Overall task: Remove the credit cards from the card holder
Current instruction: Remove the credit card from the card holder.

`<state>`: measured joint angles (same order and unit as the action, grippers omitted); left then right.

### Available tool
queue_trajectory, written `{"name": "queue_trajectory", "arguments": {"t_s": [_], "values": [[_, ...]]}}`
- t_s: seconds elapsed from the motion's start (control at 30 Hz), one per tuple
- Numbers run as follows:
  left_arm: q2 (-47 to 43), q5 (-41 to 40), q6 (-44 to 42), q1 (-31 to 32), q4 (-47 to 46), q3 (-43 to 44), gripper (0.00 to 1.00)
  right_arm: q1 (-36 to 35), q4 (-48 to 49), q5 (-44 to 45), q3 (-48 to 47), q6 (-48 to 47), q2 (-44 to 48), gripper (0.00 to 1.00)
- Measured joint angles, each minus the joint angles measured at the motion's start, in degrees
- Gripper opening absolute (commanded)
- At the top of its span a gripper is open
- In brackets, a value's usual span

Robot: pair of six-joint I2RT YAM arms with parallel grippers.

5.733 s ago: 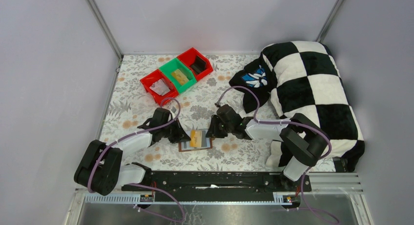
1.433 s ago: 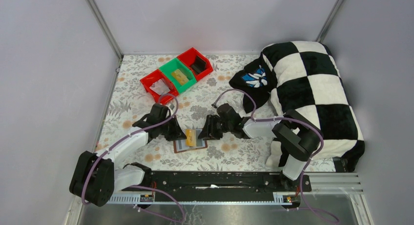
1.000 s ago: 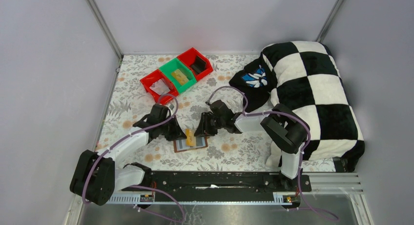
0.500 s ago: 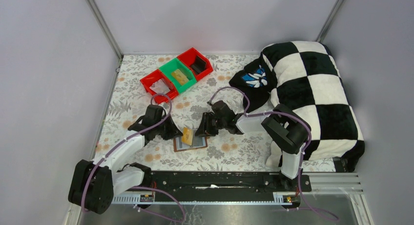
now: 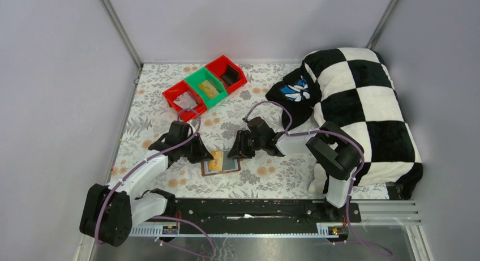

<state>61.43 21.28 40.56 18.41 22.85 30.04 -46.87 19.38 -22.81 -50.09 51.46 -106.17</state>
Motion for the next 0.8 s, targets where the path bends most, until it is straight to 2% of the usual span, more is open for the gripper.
{"name": "queue_trajectory", "arguments": {"t_s": [0.23, 0.27, 0.4, 0.5, 0.6, 0.8], "values": [[1.36, 1.42, 0.02, 0.00, -0.55, -0.07, 0.00, 0.07, 3.08, -2.36, 0.15, 2.69, -0.02, 0.41], [1.40, 1.31, 0.04, 0.00, -0.48, -0.07, 0.04, 0.07, 3.58, -2.49, 0.20, 2.91, -0.02, 0.41], [1.40, -1.38, 0.70, 0.00, 0.35, -0.04, 0.35, 0.07, 4.70, -3.39, 0.33, 3.67, -0.02, 0.41], [1.42, -3.56, 0.90, 0.00, 1.16, -0.04, 0.45, 0.04, 5.03, -3.87, 0.33, 3.80, -0.07, 0.41], [2.14, -4.79, 1.46, 0.00, 1.25, -0.04, 0.48, -0.22, 5.62, -4.42, 0.33, 3.98, -0.50, 0.41], [3.80, -5.29, 2.08, 0.00, 0.42, -0.09, 0.48, -1.40, 6.08, -5.53, 0.33, 4.61, -2.08, 0.41]]}}
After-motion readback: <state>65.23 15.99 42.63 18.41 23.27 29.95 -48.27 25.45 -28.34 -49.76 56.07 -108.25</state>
